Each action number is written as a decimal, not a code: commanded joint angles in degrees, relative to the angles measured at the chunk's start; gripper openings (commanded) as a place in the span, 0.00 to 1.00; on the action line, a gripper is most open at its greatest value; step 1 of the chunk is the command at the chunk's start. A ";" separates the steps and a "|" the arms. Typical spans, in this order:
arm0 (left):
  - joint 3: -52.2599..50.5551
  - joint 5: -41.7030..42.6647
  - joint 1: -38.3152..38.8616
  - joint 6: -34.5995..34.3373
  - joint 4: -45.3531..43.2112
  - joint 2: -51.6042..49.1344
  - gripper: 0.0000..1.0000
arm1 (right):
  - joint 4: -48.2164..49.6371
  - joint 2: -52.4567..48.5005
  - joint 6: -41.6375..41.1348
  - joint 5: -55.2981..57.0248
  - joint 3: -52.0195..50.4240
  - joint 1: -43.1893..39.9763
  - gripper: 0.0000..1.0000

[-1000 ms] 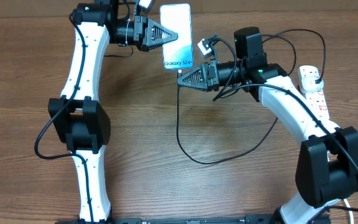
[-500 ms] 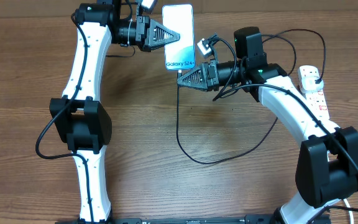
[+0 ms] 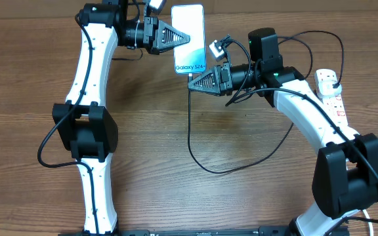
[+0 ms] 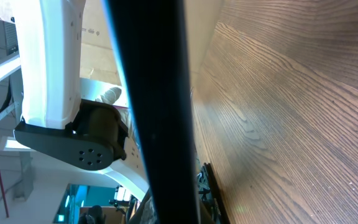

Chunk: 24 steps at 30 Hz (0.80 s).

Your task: Plug charger to phone and switch on socket

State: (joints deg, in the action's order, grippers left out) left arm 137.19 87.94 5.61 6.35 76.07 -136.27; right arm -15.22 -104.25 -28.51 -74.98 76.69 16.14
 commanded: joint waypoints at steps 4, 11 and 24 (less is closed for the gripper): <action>0.70 2.75 0.74 0.70 0.17 2.51 0.04 | 0.57 0.68 0.04 -0.13 0.31 -0.90 0.04; 0.70 2.75 0.74 0.74 0.15 2.51 0.04 | 0.81 0.68 0.04 -0.13 0.31 -0.90 0.04; 0.70 2.75 0.74 1.36 0.17 2.51 0.04 | 1.46 0.68 0.00 -0.17 0.31 -0.92 0.04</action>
State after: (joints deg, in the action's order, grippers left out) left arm 137.19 88.12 5.61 6.37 76.05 -136.27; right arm -14.61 -104.25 -28.53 -75.24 76.69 16.14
